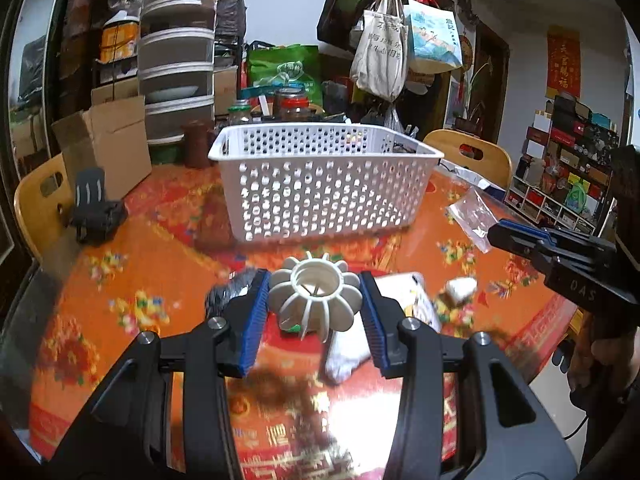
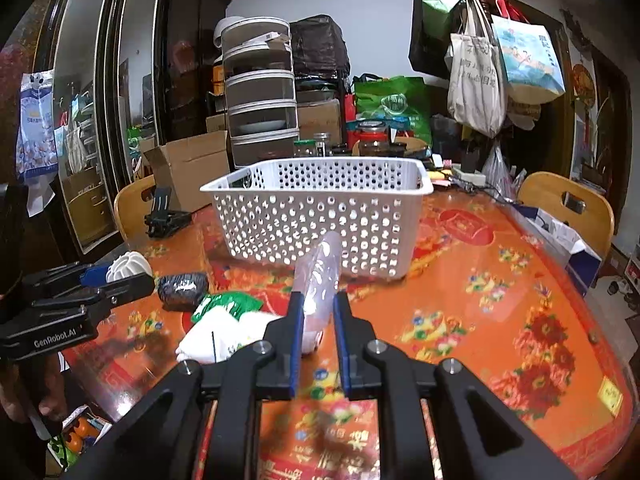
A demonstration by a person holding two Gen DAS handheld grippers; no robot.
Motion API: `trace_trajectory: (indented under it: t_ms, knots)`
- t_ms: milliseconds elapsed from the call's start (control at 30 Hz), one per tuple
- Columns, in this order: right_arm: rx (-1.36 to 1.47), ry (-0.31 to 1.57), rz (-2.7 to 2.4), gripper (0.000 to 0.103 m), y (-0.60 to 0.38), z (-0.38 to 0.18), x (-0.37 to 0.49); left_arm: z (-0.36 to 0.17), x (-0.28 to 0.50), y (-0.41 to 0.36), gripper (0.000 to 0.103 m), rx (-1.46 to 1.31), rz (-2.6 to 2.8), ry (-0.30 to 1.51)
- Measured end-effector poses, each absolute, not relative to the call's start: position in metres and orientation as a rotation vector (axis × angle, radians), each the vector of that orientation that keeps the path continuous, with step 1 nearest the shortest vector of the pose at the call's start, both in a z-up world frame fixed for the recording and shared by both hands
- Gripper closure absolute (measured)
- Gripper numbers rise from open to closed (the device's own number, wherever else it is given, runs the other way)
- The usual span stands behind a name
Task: Organize soft objects
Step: 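Carry the white ribbed object and clear bag over the basket and release both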
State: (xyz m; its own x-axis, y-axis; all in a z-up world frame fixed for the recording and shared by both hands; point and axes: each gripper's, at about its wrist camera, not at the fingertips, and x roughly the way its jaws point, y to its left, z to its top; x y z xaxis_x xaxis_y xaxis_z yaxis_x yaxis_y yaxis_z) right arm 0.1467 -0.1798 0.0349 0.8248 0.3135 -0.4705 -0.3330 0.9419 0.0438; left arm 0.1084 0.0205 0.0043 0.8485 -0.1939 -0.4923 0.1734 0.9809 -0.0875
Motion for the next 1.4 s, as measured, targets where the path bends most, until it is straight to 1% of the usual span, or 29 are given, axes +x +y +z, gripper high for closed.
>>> trace_trajectory:
  t_ms: [300,600,900,1100,1400]
  knots:
    - [-0.059,0.46,0.35,0.09,-0.183,0.063,0.168,0.038,0.146,0.02,0.062,-0.021,-0.194,0.491]
    - [-0.084,0.453,0.362,0.09,-0.179,0.093,0.204,0.069,0.199,0.02,0.062,-0.021,-0.2,0.507]
    - [-0.085,0.512,0.377,0.09,-0.174,0.111,0.258,0.1,0.273,0.026,0.062,-0.053,-0.187,0.564]
    - [-0.101,0.581,0.37,0.09,-0.167,0.114,0.3,0.102,0.328,0.025,0.062,-0.069,-0.175,0.641]
    - [-0.116,0.702,0.358,0.09,-0.154,0.105,0.355,0.077,0.397,0.019,0.062,-0.087,-0.151,0.788]
